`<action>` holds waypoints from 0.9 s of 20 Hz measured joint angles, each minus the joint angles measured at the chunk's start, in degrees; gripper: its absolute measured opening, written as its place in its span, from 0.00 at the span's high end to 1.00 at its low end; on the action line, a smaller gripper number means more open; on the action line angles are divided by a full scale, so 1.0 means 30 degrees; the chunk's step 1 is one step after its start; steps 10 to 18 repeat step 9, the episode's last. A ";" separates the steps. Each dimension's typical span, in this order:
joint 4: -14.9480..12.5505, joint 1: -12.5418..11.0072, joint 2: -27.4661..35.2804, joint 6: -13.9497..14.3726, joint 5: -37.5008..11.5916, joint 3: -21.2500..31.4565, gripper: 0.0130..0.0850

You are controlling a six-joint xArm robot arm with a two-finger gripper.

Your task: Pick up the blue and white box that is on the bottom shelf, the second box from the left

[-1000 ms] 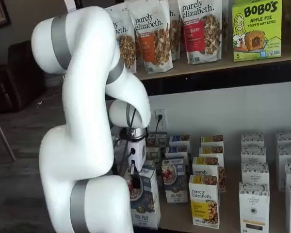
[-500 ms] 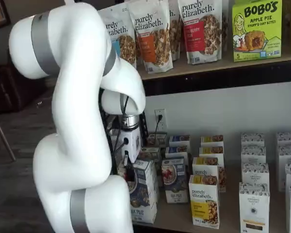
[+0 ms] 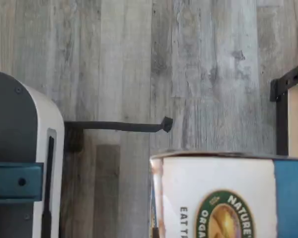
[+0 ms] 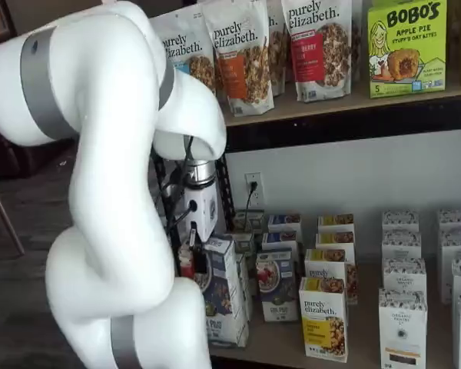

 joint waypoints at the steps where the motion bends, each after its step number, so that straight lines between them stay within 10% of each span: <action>1: -0.0011 -0.0028 -0.0257 0.0020 0.0290 -0.0024 0.50; 18: 0.0043 -0.0287 -0.1712 0.0003 0.2211 -0.0366 0.50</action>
